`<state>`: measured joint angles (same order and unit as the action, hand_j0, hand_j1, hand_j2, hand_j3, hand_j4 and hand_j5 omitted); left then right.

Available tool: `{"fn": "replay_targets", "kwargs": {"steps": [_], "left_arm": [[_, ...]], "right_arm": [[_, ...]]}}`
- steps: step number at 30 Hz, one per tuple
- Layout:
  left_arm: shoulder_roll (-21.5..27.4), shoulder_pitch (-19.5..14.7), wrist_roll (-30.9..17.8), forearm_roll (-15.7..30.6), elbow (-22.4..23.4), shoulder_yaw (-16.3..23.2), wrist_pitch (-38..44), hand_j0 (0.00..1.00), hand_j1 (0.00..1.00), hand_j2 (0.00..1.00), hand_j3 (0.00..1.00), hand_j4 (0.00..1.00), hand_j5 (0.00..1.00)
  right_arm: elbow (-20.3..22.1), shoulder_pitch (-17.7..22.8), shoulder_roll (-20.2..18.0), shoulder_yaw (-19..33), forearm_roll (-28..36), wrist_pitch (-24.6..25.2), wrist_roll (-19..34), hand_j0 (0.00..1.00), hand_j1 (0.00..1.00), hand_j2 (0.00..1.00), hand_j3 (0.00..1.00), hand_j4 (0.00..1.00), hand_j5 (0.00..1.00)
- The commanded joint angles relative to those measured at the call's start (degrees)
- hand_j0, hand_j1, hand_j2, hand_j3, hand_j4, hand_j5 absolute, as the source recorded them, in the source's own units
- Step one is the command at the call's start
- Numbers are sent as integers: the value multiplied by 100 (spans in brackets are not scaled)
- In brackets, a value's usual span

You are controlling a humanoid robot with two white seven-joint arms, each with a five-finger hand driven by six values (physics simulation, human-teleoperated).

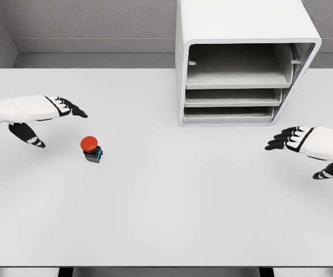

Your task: Slide open multi-storey tabletop storage cabinets and put open load switch and slide close multi-storey tabletop storage cabinets

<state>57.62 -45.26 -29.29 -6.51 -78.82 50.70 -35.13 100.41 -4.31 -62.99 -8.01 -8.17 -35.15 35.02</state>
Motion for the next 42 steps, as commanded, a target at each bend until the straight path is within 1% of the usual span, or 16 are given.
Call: {"fn": "replay_targets", "kwargs": {"steps": [1, 3, 6, 10, 11, 13, 14, 17, 20, 25, 26, 31, 34, 37, 38, 42], "left_arm": [[4, 0, -33, 35, -11, -8, 13, 100, 100, 100, 100, 100, 100], [-5, 9, -86, 35, -11, -8, 13, 100, 100, 100, 100, 100, 100], [-136, 88, -571, 27, -459, 36, 13, 100, 100, 100, 100, 100, 100], [-277, 71, -571, 35, -485, 98, 13, 100, 100, 100, 100, 100, 100], [-356, 35, -571, 27, -450, 80, 13, 100, 100, 100, 100, 100, 100], [-427, 26, -571, 35, -441, 54, 13, 100, 100, 100, 100, 100, 100], [-444, 26, -571, 35, -433, 54, 13, 100, 100, 100, 100, 100, 100], [-550, 44, -571, -35, -441, 80, 13, 100, 100, 100, 100, 100, 100], [-585, 44, -571, -193, -433, 71, 13, 100, 100, 100, 100, 100, 100], [-603, 44, -571, -395, -345, 62, 13, 98, 98, 98, 98, 98, 98], [-611, 44, -571, -422, -336, 62, 13, 93, 93, 93, 93, 93, 93], [-682, 44, -571, -431, -204, 62, 13, 92, 92, 92, 92, 92, 92], [-682, 44, -571, -430, -204, 62, 13, 92, 92, 92, 92, 92, 92], [-708, 44, -571, -439, -222, 98, 13, 91, 91, 91, 91, 91, 91], [-708, 44, -571, -439, -222, 98, 13, 87, 87, 87, 87, 87, 87], [-708, 53, -571, -439, -239, 98, 13, 86, 86, 86, 86, 86, 86]], "right_arm": [[32, 0, 15, -17, 35, 15, -2, 100, 100, 100, 100, 100, 100], [23, -9, 15, -17, 35, 15, -2, 100, 100, 100, 100, 100, 100], [23, -88, 6, -17, 52, 15, -2, 100, 100, 100, 100, 100, 100], [23, -755, 15, -34, 87, 15, -2, 100, 100, 100, 100, 100, 100], [23, -861, 42, -174, 87, 15, -2, 100, 100, 100, 100, 100, 100], [23, -1652, 200, -1203, 79, 15, -2, 100, 100, 100, 100, 100, 100], [23, -1784, 235, -1388, 79, 15, -2, 100, 100, 100, 100, 100, 100], [23, -1933, 419, -1686, 79, 15, -2, 100, 100, 100, 100, 100, 100], [23, -2610, 551, -2223, 79, 15, -2, 100, 100, 100, 100, 100, 100], [-65, -2953, 683, -2363, 35, 15, -2, 100, 100, 100, 100, 100, 100], [-126, -3050, 797, -2460, 8, 105, -2, 100, 100, 100, 100, 100, 100], [-539, -3392, 1096, -2803, -132, 958, -2, 100, 100, 100, 100, 100, 100], [-1111, -3638, 1281, -2803, -229, 975, -2, 100, 100, 100, 100, 100, 100], [-1173, -3762, 1395, -2794, -220, 975, -2, 100, 100, 100, 100, 100, 100], [-1216, -3814, 1448, -2803, -220, 984, -2, 100, 100, 100, 100, 100, 100], [-1621, -4025, 1764, -3172, -238, 975, -2, 100, 100, 100, 100, 100, 100]]}}
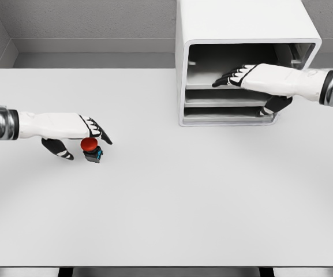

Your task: Slide open multi-storey tabletop storage cabinets and put open load switch and slide close multi-storey tabletop storage cabinets

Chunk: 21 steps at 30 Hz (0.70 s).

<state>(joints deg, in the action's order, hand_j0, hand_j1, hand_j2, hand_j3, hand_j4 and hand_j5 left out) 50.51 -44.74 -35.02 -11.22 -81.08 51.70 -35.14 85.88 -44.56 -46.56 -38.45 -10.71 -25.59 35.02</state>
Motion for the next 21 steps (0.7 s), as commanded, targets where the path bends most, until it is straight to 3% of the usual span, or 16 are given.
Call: {"fn": "replay_targets", "kwargs": {"steps": [1, 8, 17, 21], "left_arm": [[2, 0, 2, 32, -13, -2, 14, 86, 86, 86, 86, 86, 86], [-7, 44, 2, 32, -75, 16, 14, 74, 74, 74, 74, 74, 74], [2, 26, 2, 41, -83, 60, 14, 51, 51, 51, 51, 51, 51], [2, 35, 2, 41, -162, 68, 14, 43, 43, 43, 43, 43, 43]], "right_arm": [[-204, 0, 121, -128, 16, 19, -2, 100, 100, 100, 100, 100, 100], [-784, -202, 288, -119, 16, 1, -2, 100, 100, 100, 100, 100, 100], [-1188, -431, 446, -180, -37, 28, -2, 100, 100, 100, 100, 100, 100], [-1171, -510, 490, -418, -274, -51, -2, 100, 100, 100, 100, 100, 100]]}}
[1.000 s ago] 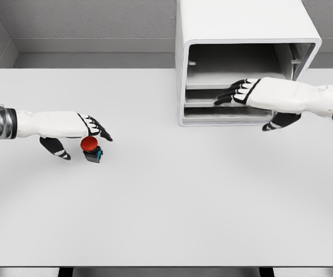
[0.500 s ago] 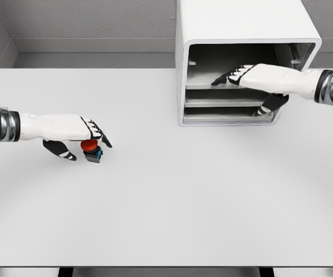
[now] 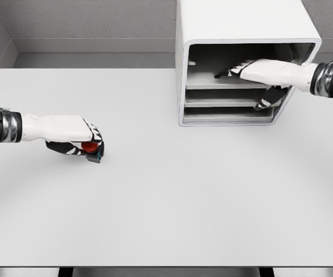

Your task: Slide open multi-storey tabletop storage cabinets and put open load switch and slide close multi-storey tabletop storage cabinets

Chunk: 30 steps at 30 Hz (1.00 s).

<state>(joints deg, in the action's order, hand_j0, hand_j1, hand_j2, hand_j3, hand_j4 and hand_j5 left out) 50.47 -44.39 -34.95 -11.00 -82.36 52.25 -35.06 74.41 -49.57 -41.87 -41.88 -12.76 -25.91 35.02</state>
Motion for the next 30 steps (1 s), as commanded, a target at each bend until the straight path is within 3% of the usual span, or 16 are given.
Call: {"fn": "replay_targets", "kwargs": {"steps": [1, 7, 11, 15, 21, 30], "left_arm": [[7, 0, -5, 19, -34, 13, 6, 42, 42, 42, 42, 42, 42], [7, -35, -5, 19, -96, 22, 6, 41, 41, 41, 41, 41, 41], [42, -132, -5, 19, -535, 57, 6, 41, 41, 41, 41, 41, 41], [69, -299, -5, 72, -1106, 48, 6, 41, 41, 41, 41, 41, 41], [69, -615, -5, 107, -1528, 48, 6, 41, 41, 41, 41, 41, 41], [7, -1011, -5, 388, -1546, 22, 6, 41, 41, 41, 41, 41, 41]], "right_arm": [[-5, 0, 3, -101, -69, -160, -2, 100, 100, 100, 100, 100, 100], [276, 44, -120, -110, -69, -529, -2, 100, 100, 100, 100, 100, 100], [557, 123, -331, -75, -16, -909, -2, 100, 100, 100, 100, 100, 100], [689, 193, -339, -75, -7, -909, -2, 100, 100, 100, 100, 100, 100], [1023, 290, -506, -66, 2, -909, -2, 100, 100, 100, 100, 100, 100], [1462, 685, -753, 382, 10, -909, -2, 100, 100, 100, 100, 100, 100]]}}
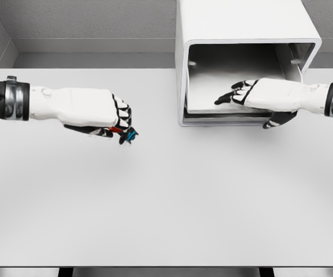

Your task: Slide open multi-storey tabletop storage cabinets and put open load switch and slide close multi-storey tabletop storage cabinets

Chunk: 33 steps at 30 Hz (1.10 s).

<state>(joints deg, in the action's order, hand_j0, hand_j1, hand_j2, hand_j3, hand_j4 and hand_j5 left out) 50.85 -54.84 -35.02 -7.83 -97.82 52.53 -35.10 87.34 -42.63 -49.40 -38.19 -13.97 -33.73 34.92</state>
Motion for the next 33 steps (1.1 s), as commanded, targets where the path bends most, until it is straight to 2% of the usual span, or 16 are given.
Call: {"fn": "replay_targets", "kwargs": {"steps": [1, 3, 7, 11, 14, 17, 19, 21, 23, 25, 27, 29, 32, 33], "left_arm": [[-31, -9, 2, 115, -9, -6, 10, 41, 41, 41, 41, 41, 41], [-40, -123, 2, 229, -9, -6, 10, 41, 41, 41, 41, 41, 41], [-233, -246, 2, 353, 0, -6, 10, 41, 41, 41, 41, 41, 41], [-506, -404, 2, 353, 18, -6, 10, 41, 41, 41, 41, 41, 41], [-752, -422, 2, 344, 26, -6, 10, 41, 41, 41, 41, 41, 41], [-1226, -606, 2, 291, 123, 3, 10, 41, 41, 41, 41, 41, 41], [-1481, -677, 2, 283, 149, 3, 10, 41, 41, 41, 41, 41, 41], [-1806, -870, 2, -25, 176, 3, 10, 41, 41, 41, 41, 41, 41], [-2272, -1098, 2, -175, 571, 12, 10, 41, 41, 41, 41, 41, 41], [-2676, -1327, 2, -227, 1282, 29, 10, 41, 41, 41, 41, 41, 41], [-3081, -1380, 2, -482, 1994, 21, 10, 41, 41, 41, 41, 41, 41], [-3608, -1380, 2, -1009, 2636, 21, 10, 42, 42, 42, 42, 42, 42], [-3740, -1380, 2, -1036, 2742, 21, 10, 47, 47, 47, 47, 47, 47], [-3758, -1380, 2, -1018, 2742, 21, 10, 60, 60, 60, 60, 60, 60]], "right_arm": [[275, 0, -96, 22, 131, -127, 8, 100, 100, 100, 100, 100, 100], [407, 88, -211, 127, 131, -127, 8, 100, 100, 100, 100, 100, 100], [407, 255, -237, 347, 131, -127, 8, 100, 100, 100, 100, 100, 100], [415, 519, -501, 875, 289, -127, 8, 100, 100, 100, 100, 100, 100], [670, 607, -527, 927, 298, -127, 8, 100, 100, 100, 100, 100, 100], [767, 756, -764, 1314, 632, -127, 8, 100, 100, 100, 100, 100, 100], [767, 993, -931, 1867, 940, -127, 8, 100, 100, 100, 100, 100, 100], [767, 1090, -1010, 2167, 1106, -127, 8, 100, 100, 100, 100, 100, 100], [776, 1134, -1151, 2342, 1598, -127, 8, 100, 100, 100, 100, 100, 100], [776, 1336, -1247, 2658, 1696, -127, 8, 100, 100, 100, 100, 100, 100], [758, 1494, -1300, 2834, 1836, -127, 8, 91, 91, 91, 91, 91, 91], [723, 1837, -1397, 3230, 1854, -127, 8, 81, 81, 81, 81, 81, 81], [723, 2505, -1397, 3854, 1863, -127, 8, 62, 62, 62, 62, 62, 62], [697, 2619, -1397, 3907, 1854, -127, 8, 58, 58, 58, 58, 58, 58]]}}
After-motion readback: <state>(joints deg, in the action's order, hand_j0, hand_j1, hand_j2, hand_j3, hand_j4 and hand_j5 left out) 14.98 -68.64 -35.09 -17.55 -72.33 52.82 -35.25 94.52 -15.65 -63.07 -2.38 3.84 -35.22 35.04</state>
